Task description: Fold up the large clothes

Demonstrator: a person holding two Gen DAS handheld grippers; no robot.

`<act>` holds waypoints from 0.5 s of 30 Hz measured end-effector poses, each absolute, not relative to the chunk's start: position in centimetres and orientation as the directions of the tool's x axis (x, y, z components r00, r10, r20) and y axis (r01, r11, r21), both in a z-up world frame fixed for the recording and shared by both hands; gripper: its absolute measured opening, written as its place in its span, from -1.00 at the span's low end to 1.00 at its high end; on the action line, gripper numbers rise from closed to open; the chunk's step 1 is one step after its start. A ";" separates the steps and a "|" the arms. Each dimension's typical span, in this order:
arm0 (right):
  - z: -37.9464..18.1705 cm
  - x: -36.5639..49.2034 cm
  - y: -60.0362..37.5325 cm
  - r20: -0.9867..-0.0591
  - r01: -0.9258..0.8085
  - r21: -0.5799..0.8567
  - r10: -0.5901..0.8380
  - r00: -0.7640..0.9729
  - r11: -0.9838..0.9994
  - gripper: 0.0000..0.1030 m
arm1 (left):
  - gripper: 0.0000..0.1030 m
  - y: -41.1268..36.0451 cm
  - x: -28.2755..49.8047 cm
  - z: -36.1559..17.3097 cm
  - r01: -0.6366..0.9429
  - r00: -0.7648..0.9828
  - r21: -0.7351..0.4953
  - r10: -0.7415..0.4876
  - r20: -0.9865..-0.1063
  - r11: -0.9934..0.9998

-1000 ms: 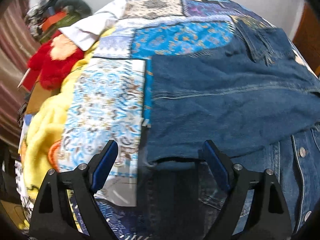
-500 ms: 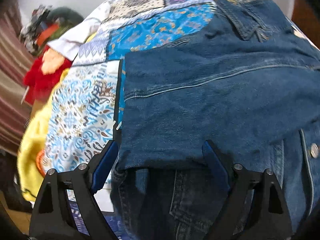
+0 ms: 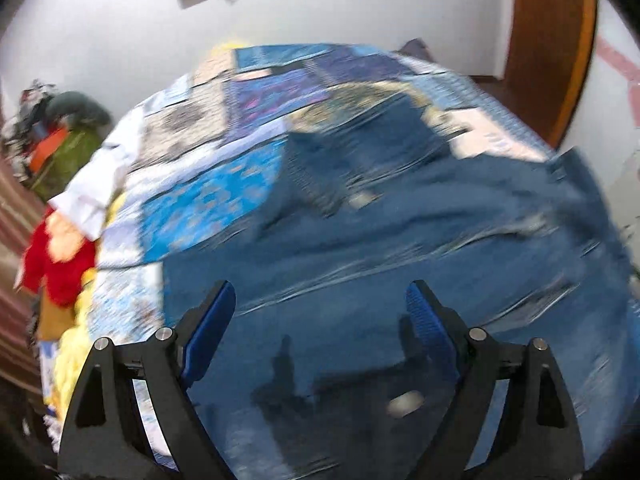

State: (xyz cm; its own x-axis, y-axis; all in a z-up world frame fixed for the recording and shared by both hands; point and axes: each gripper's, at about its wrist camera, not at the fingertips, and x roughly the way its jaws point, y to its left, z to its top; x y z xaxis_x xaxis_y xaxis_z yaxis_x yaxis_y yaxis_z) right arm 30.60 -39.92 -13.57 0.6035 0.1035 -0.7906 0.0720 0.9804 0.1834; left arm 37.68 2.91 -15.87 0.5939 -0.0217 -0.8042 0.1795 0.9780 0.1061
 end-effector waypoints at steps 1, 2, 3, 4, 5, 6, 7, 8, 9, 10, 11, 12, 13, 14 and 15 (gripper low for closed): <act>-13.9 30.1 -41.5 -0.795 0.106 0.197 0.095 0.599 0.975 0.58 | 0.71 1.8 38.2 -15.7 0.197 0.589 0.089 -0.045 -0.807 0.976; -14.3 29.7 -42.5 -0.799 0.130 0.208 0.092 0.595 0.969 0.58 | 0.71 0.7 38.8 -15.8 0.214 0.578 0.070 -0.069 -0.813 0.974; -14.7 29.4 -43.5 -0.804 0.157 0.220 0.088 0.588 0.963 0.58 | 0.71 -0.3 39.1 -15.7 0.224 0.569 0.061 -0.080 -0.818 0.973; -15.6 28.9 -45.0 -0.813 0.196 0.240 0.086 0.575 0.951 0.58 | 0.71 -1.3 39.5 -15.9 0.236 0.558 0.048 -0.095 -0.825 0.970; -16.4 28.7 -46.1 -0.823 0.229 0.257 0.089 0.560 0.939 0.58 | 0.71 -2.0 39.9 -16.2 0.246 0.546 0.036 -0.108 -0.831 0.968; -16.9 28.4 -47.0 -0.830 0.249 0.270 0.094 0.550 0.930 0.58 | 0.71 -2.9 40.3 -16.6 0.255 0.532 0.025 -0.119 -0.839 0.967; -18.0 28.0 -48.4 -0.839 0.286 0.298 0.107 0.533 0.911 0.58 | 0.71 -3.6 40.7 -17.1 0.263 0.518 0.013 -0.130 -0.845 0.965; -18.8 27.8 -49.1 -0.844 0.307 0.316 0.118 0.523 0.898 0.58 | 0.71 -4.3 41.0 -17.6 0.272 0.502 -0.001 -0.143 -0.853 0.962; -19.6 27.7 -49.9 -0.850 0.333 0.334 0.128 0.511 0.882 0.58 | 0.71 -5.1 41.3 -18.3 0.282 0.479 -0.017 -0.156 -0.864 0.959; -20.8 27.5 -51.1 -0.856 0.374 0.365 0.150 0.495 0.852 0.58 | 0.71 -5.7 41.6 -18.8 0.287 0.463 -0.023 -0.160 -0.872 0.958; -21.7 27.1 -51.9 -0.857 0.401 0.394 0.173 0.485 0.827 0.58 | 0.71 -6.1 41.5 -19.2 0.292 0.451 -0.025 -0.161 -0.878 0.956; -22.4 27.0 -52.4 -0.855 0.421 0.420 0.196 0.480 0.804 0.58 | 0.71 -6.6 41.7 -20.0 0.295 0.434 -0.028 -0.160 -0.886 0.955; -23.5 27.0 -53.2 -0.848 0.446 0.466 0.241 0.473 0.764 0.58 | 0.71 -7.0 41.7 -20.6 0.299 0.417 -0.033 -0.162 -0.894 0.954; -24.2 27.2 -53.5 -0.840 0.458 0.496 0.273 0.470 0.738 0.58 | 0.71 -7.4 41.8 -21.3 0.300 0.401 -0.034 -0.158 -0.902 0.953; -24.9 27.3 -53.8 -0.831 0.469 0.522 0.302 0.467 0.712 0.58 | 0.71 -7.5 41.8 -21.8 0.294 0.398 -0.027 -0.148 -0.906 0.955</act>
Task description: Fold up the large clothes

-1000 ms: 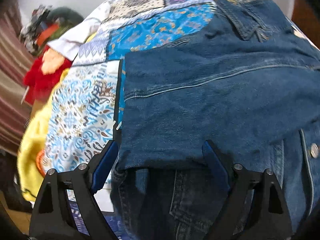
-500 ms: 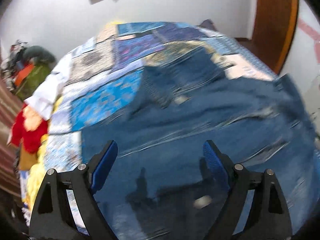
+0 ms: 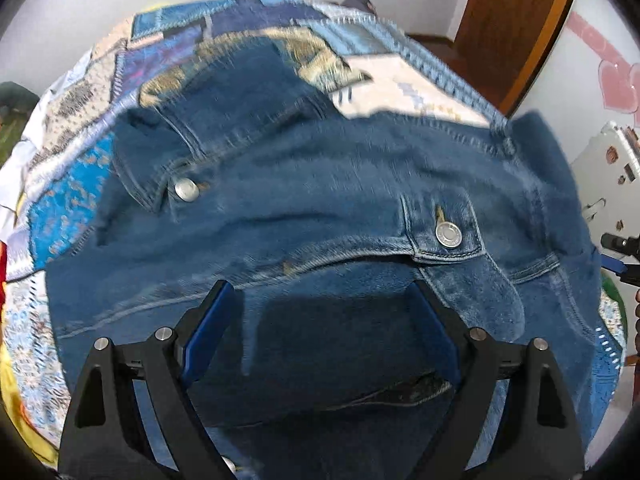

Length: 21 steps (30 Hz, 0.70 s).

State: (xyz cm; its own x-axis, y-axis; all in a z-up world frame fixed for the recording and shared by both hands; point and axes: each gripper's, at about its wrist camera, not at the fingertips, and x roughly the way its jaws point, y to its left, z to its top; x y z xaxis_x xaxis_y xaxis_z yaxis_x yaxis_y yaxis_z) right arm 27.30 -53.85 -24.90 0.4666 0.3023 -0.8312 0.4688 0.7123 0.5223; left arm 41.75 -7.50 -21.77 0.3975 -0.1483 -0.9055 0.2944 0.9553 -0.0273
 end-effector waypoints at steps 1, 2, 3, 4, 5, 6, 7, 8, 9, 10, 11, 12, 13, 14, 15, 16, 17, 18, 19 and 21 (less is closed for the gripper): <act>-25.6 27.6 -54.1 -0.818 0.478 0.551 0.330 0.471 0.684 0.55 | 0.71 -7.6 41.7 -22.2 0.289 0.398 -0.021 -0.140 -0.907 0.957; -26.0 27.8 -54.1 -0.810 0.480 0.566 0.344 0.475 0.670 0.53 | 0.71 -7.6 41.7 -22.3 0.285 0.398 -0.025 -0.142 -0.907 0.958; -26.3 28.1 -54.0 -0.808 0.479 0.571 0.350 0.475 0.667 0.51 | 0.71 -7.5 41.7 -22.3 0.282 0.397 -0.033 -0.148 -0.906 0.959; -26.7 28.6 -53.8 -0.808 0.476 0.571 0.355 0.469 0.669 0.46 | 0.71 -7.3 41.7 -22.2 0.278 0.394 -0.045 -0.156 -0.906 0.960; -26.9 29.0 -53.7 -0.809 0.477 0.570 0.357 0.467 0.668 0.39 | 0.71 -7.1 41.8 -22.2 0.270 0.389 -0.057 -0.163 -0.907 0.961; -27.2 29.3 -53.5 -0.809 0.479 0.571 0.356 0.468 0.667 0.36 | 0.71 -6.9 41.8 -22.3 0.264 0.386 -0.064 -0.166 -0.907 0.962; -27.3 29.7 -53.2 -0.813 0.483 0.564 0.346 0.469 0.670 0.26 | 0.71 -6.7 41.7 -22.3 0.260 0.385 -0.068 -0.168 -0.908 0.963; -27.3 30.0 -53.1 -0.815 0.484 0.558 0.336 0.471 0.675 0.10 | 0.71 -6.6 41.5 -22.2 0.258 0.385 -0.069 -0.168 -0.908 0.964; -27.0 30.2 -52.9 -0.815 0.481 0.555 0.325 0.481 0.679 -0.01 | 0.71 -6.5 41.4 -22.1 0.255 0.388 -0.066 -0.164 -0.907 0.965; -26.4 30.4 -52.7 -0.810 0.475 0.552 0.306 0.500 0.686 -0.28 | 0.71 -6.3 41.3 -22.0 0.254 0.393 -0.061 -0.161 -0.905 0.965; -25.8 30.6 -52.6 -0.809 0.471 0.547 0.292 0.510 0.692 -0.48 | 0.71 -6.2 41.1 -21.8 0.252 0.400 -0.056 -0.157 -0.903 0.966; -24.9 30.9 -52.3 -0.809 0.464 0.536 0.270 0.523 0.706 -0.54 | 0.71 -6.0 40.8 -21.5 0.251 0.408 -0.050 -0.152 -0.900 0.967; -24.3 30.9 -52.3 -0.807 0.459 0.529 0.257 0.532 0.714 -0.59 | 0.71 -5.9 40.5 -21.1 0.252 0.416 -0.045 -0.150 -0.897 0.967; -23.0 31.0 -52.0 -0.796 0.448 0.531 0.243 0.554 0.719 -0.65 | 0.71 -5.7 40.3 -20.8 0.253 0.425 -0.041 -0.149 -0.893 0.967; -21.8 31.2 -51.8 -0.780 0.430 0.544 0.245 0.576 0.721 -0.67 | 0.71 -5.4 40.1 -20.4 0.251 0.436 -0.036 -0.147 -0.888 0.967; -20.5 31.4 -51.5 -0.762 0.405 0.555 0.248 0.599 0.727 -0.71 | 0.71 -5.1 39.9 -20.0 0.247 0.449 -0.032 -0.144 -0.882 0.968; -18.5 31.7 -50.8 -0.739 0.368 0.555 0.239 0.630 0.746 -0.72 | 0.71 -4.8 39.7 -19.6 0.244 0.462 -0.028 -0.141 -0.876 0.969; -16.8 31.9 -50.3 -0.722 0.339 0.548 0.228 0.653 0.765 -0.72 | 0.71 -4.5 39.4 -19.1 0.238 0.475 -0.025 -0.139 -0.869 0.971; -14.3 32.3 -49.2 -0.685 0.279 0.549 0.232 0.691 0.788 -0.74 | 0.71 -4.1 39.2 -18.7 0.232 0.487 -0.023 -0.136 -0.863 0.972; -10.5 32.8 -47.1 -0.618 0.182 0.561 0.263 0.741 0.808 -0.77 | 0.71 -3.1 38.5 -17.6 0.220 0.516 -0.025 -0.138 -0.845 0.975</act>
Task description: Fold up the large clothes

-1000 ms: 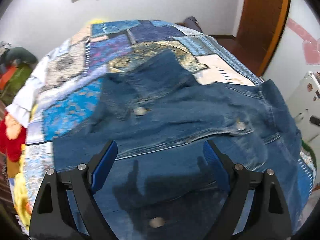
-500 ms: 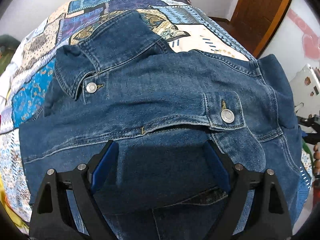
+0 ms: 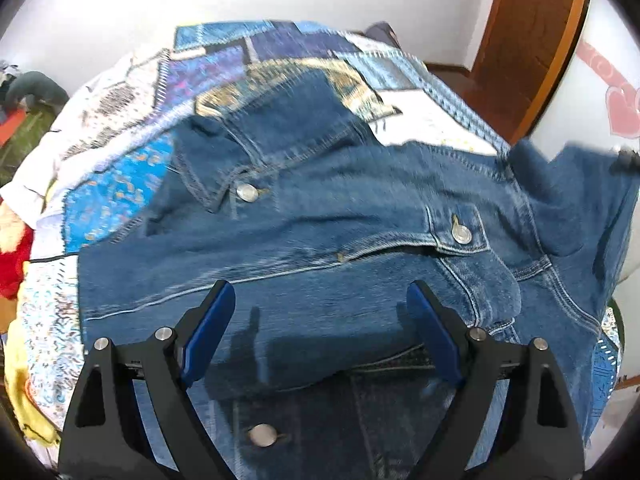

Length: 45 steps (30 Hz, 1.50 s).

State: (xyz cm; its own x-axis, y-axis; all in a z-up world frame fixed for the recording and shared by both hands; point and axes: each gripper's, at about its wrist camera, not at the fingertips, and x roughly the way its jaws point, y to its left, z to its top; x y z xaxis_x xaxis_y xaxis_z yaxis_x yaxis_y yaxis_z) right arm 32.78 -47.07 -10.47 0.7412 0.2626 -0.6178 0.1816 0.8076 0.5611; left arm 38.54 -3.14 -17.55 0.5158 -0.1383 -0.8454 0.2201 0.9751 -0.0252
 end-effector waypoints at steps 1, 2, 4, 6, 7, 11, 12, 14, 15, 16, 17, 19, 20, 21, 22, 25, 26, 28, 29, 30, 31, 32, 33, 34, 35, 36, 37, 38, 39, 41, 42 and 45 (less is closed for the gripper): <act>-9.2 33.0 -46.2 -0.597 0.148 0.564 0.278 0.753 0.812 -0.78 | 0.71 -2.7 38.3 -17.1 0.214 0.528 -0.027 -0.139 -0.838 0.976; -7.4 33.3 -44.5 -0.564 0.092 0.568 0.305 0.768 0.818 -0.78 | 0.71 -2.1 38.0 -16.5 0.207 0.542 -0.029 -0.139 -0.829 0.978; -4.3 33.9 -40.8 -0.515 -0.011 0.553 0.352 0.782 0.833 -0.78 | 0.71 -1.2 37.4 -15.6 0.192 0.567 -0.031 -0.137 -0.812 0.981; -2.7 34.2 -37.4 -0.489 -0.082 0.530 0.383 0.783 0.844 -0.78 | 0.71 0.1 36.6 -14.5 0.175 0.596 -0.030 -0.130 -0.793 0.984; -2.0 34.6 -34.8 -0.481 -0.130 0.512 0.409 0.775 0.849 -0.78 | 0.71 0.9 36.1 -14.0 0.165 0.611 -0.025 -0.122 -0.782 0.986; -3.2 36.0 -26.6 -0.513 -0.237 0.488 0.496 0.700 0.840 -0.78 | 0.71 3.7 34.1 -12.5 0.126 0.657 0.012 -0.074 -0.750 0.992; -4.1 36.3 -24.9 -0.530 -0.251 0.495 0.518 0.671 0.832 -0.78 | 0.71 4.2 33.7 -12.4 0.120 0.662 0.019 -0.065 -0.747 0.993; -7.0 36.9 -21.0 -0.582 -0.268 0.514 0.561 0.589 0.815 -0.78 | 0.71 5.6 32.6 -12.4 0.107 0.667 0.036 -0.045 -0.743 0.994; -8.7 36.9 -19.6 -0.612 -0.272 0.514 0.570 0.549 0.814 -0.78 | 0.71 6.3 32.1 -12.5 0.102 0.666 0.042 -0.036 -0.745 0.994; -10.8 36.9 -17.8 -0.653 -0.270 0.503 0.566 0.503 0.821 -0.78 | 0.71 6.9 31.6 -12.7 0.095 0.663 0.047 -0.028 -0.748 0.994; -12.5 36.7 -16.9 -0.683 -0.268 0.492 0.558 0.472 0.828 -0.78 | 0.71 7.4 31.2 -12.9 0.088 0.658 0.051 -0.020 -0.753 0.995; -16.2 36.5 -15.3 -0.755 -0.253 0.467 0.531 0.385 0.847 -0.77 | 0.71 8.5 30.5 -13.6 0.074 0.644 0.052 -0.008 -0.765 0.996; -17.6 36.3 -14.8 -0.783 -0.243 0.454 0.513 0.351 0.858 -0.77 | 0.71 8.9 30.2 -14.0 0.069 0.635 0.052 -0.004 -0.772 0.996; -19.0 35.9 -14.9 -0.808 -0.233 0.436 0.493 0.323 0.869 -0.77 | 0.71 9.2 30.1 -14.4 0.064 0.626 0.052 0.001 -0.780 0.997; -20.3 35.5 -14.7 -0.829 -0.230 0.422 0.476 0.295 0.877 -0.77 | 0.71 9.4 30.0 -14.8 0.061 0.617 0.053 0.004 -0.787 0.997; -19.8 34.7 -15.3 -0.827 -0.255 0.403 0.469 0.311 0.879 -0.77 | 0.71 9.3 30.0 -15.4 0.066 0.602 0.053 0.002 -0.799 0.996; -19.1 34.5 -15.6 -0.822 -0.272 0.400 0.474 0.315 0.875 -0.77 | 0.71 9.0 30.2 -15.4 0.072 0.602 0.053 -0.001 -0.799 0.996; -16.9 34.1 -16.8 -0.805 -0.299 0.387 0.478 0.351 0.872 -0.77 | 0.71 8.0 30.9 -15.1 0.093 0.605 0.059 -0.010 -0.796 0.994; -15.9 34.2 -17.3 -0.797 -0.305 0.372 0.470 0.379 0.877 -0.77 | 0.71 7.4 31.3 -14.8 0.106 0.610 0.063 -0.015 -0.792 0.992; -14.9 34.1 -18.1 -0.790 -0.310 0.350 0.456 0.409 0.884 -0.77 | 0.71 6.6 31.8 -14.5 0.123 0.616 0.068 -0.023 -0.787 0.990; -13.7 34.0 -19.3 -0.785 -0.313 0.298 0.418 0.456 0.902 -0.77 | 0.71 5.7 32.2 -14.2 0.142 0.622 0.072 -0.033 -0.782 0.987; -13.1 33.8 -20.0 -0.784 -0.309 0.257 0.384 0.487 0.916 -0.77 | 0.71 4.6 33.0 -13.7 0.167 0.627 0.077 -0.046 -0.777 0.983; -12.6 33.7 -20.6 -0.783 -0.300 0.218 0.350 0.515 0.929 -0.77 | 0.71 3.7 33.5 -13.5 0.185 0.631 0.081 -0.055 -0.774 0.979; -12.0 33.6 -22.0 -0.776 -0.283 0.175 0.308 0.550 0.943 -0.76 | 0.71 2.6 34.2 -13.2 0.211 0.634 0.086 -0.069 -0.771 0.974; -11.9 33.5 -23.0 -0.772 -0.269 0.156 0.287 0.567 0.950 -0.76 | 0.71 1.6 35.0 -13.0 0.236 0.634 0.093 -0.081 -0.769 0.967; -11.7 33.7 -23.9 -0.771 -0.258 0.150 0.276 0.574 0.955 -0.76 | 0.71 0.4 35.8 -12.9 0.262 0.631 0.102 -0.090 -0.771 0.960; -11.9 33.8 -25.3 -0.774 -0.234 0.145 0.258 0.579 0.961 -0.76 | 0.71 -0.8 36.7 -13.0 0.289 0.625 0.110 -0.100 -0.774 0.951; -12.0 33.9 -26.2 -0.777 -0.218 0.149 0.251 0.578 0.964 -0.76 | 0.71 -2.2 37.7 -13.2 0.319 0.613 0.118 -0.110 -0.782 0.940; -12.3 34.0 -27.0 -0.780 -0.201 0.159 0.248 0.574 0.967 -0.76 | 0.71 -3.2 38.5 -13.5 0.339 0.602 0.123 -0.115 -0.790 0.933; -13.7 34.3 -28.9 -0.799 -0.159 0.197 0.253 0.545 0.967 -0.76 | 0.71 -5.6 40.1 -14.5 0.380 0.573 0.136 -0.117 -0.811 0.915; -14.4 34.5 -29.5 -0.808 -0.147 0.214 0.259 0.529 0.966 -0.76 | 0.71 -7.1 41.0 -15.1 0.408 0.551 0.137 -0.124 -0.825 0.902; -16.8 34.9 -30.7 -0.836 -0.122 0.238 0.267 0.479 0.964 -0.76 | 0.71 -10.6 42.4 -16.7 0.475 0.511 0.149 -0.134 -0.849 0.867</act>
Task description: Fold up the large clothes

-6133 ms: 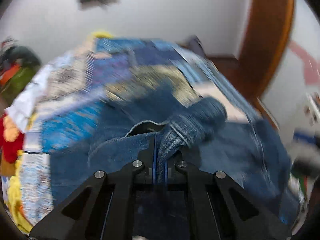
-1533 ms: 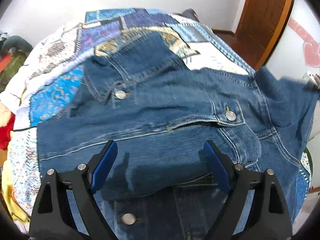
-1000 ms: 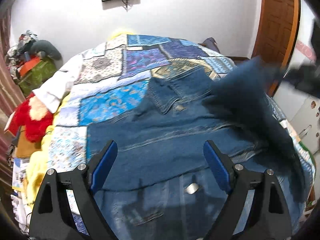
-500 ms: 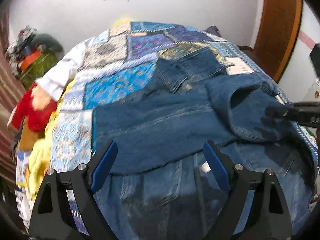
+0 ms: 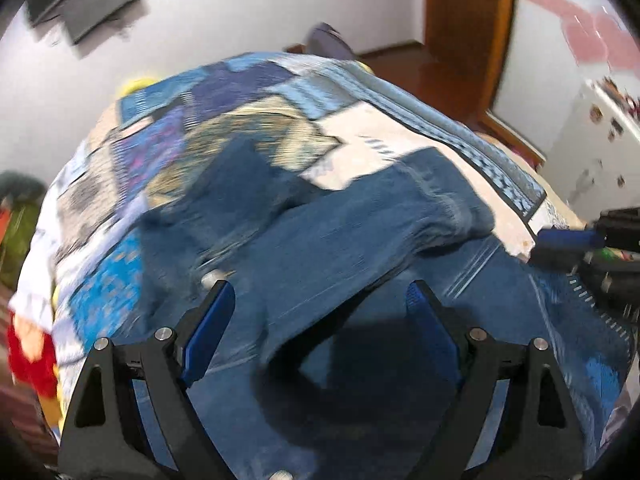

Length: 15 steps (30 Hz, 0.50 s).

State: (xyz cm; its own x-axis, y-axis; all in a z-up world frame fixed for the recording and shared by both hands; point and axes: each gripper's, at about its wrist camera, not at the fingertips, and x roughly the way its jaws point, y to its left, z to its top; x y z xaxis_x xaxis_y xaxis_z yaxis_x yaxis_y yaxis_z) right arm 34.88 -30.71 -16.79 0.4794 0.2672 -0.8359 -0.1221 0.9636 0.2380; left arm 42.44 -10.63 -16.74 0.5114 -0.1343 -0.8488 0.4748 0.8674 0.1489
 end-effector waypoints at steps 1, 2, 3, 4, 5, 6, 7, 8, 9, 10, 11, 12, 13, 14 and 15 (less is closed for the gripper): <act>-17.6 34.9 -30.9 -0.842 -0.121 0.246 0.274 0.465 0.962 -0.76 | 0.71 -11.5 42.7 -17.1 0.491 0.510 0.159 -0.134 -0.850 0.857; -18.1 34.8 -31.0 -0.844 -0.122 0.253 0.281 0.457 0.960 -0.76 | 0.71 -12.7 43.0 -17.7 0.517 0.505 0.176 -0.132 -0.853 0.838; -18.6 34.6 -31.1 -0.843 -0.123 0.264 0.291 0.452 0.957 -0.76 | 0.71 -13.4 43.2 -18.2 0.533 0.501 0.191 -0.125 -0.856 0.824; -19.0 34.6 -31.2 -0.842 -0.123 0.275 0.300 0.448 0.954 -0.76 | 0.71 -14.3 43.5 -18.9 0.546 0.497 0.214 -0.108 -0.861 0.810; -19.4 34.6 -31.1 -0.839 -0.121 0.286 0.309 0.448 0.951 -0.76 | 0.71 -15.1 43.8 -19.7 0.553 0.500 0.243 -0.083 -0.862 0.797; -19.6 34.5 -31.1 -0.837 -0.121 0.293 0.316 0.448 0.948 -0.76 | 0.71 -15.8 44.1 -20.5 0.545 0.517 0.288 -0.045 -0.855 0.787; -19.8 34.6 -31.1 -0.836 -0.118 0.300 0.320 0.446 0.947 -0.76 | 0.72 -16.1 44.5 -21.1 0.530 0.537 0.320 -0.019 -0.843 0.785; -19.9 34.6 -31.2 -0.836 -0.116 0.302 0.322 0.445 0.946 -0.76 | 0.69 -16.2 44.8 -21.3 0.514 0.553 0.331 -0.011 -0.833 0.791; -20.1 34.6 -31.2 -0.835 -0.116 0.306 0.325 0.444 0.945 -0.76 | 0.60 -16.2 44.9 -21.3 0.504 0.560 0.330 -0.012 -0.828 0.798; -20.2 34.6 -31.2 -0.834 -0.119 0.309 0.329 0.443 0.943 -0.76 | 0.25 -16.1 45.1 -21.0 0.488 0.569 0.327 -0.011 -0.822 0.809; -20.2 34.6 -31.3 -0.834 -0.122 0.308 0.330 0.443 0.943 -0.76 | -0.02 -15.9 45.3 -20.7 0.474 0.574 0.318 -0.014 -0.819 0.821; -20.2 34.6 -31.2 -0.835 -0.126 0.304 0.328 0.442 0.944 -0.76 | -0.17 -15.7 45.3 -20.1 0.463 0.579 0.299 -0.029 -0.815 0.835; -20.1 34.5 -31.1 -0.838 -0.134 0.295 0.323 0.440 0.946 -0.76 | -0.56 -15.4 45.3 -19.4 0.449 0.589 0.280 -0.046 -0.807 0.849; -20.0 34.6 -31.0 -0.841 -0.139 0.287 0.319 0.436 0.948 -0.76 | -0.88 -14.8 45.3 -18.4 0.427 0.597 0.260 -0.054 -0.800 0.866; -19.8 34.6 -30.9 -0.845 -0.145 0.278 0.313 0.433 0.950 -0.76 | -0.88 -14.4 45.4 -17.5 0.410 0.603 0.242 -0.062 -0.796 0.879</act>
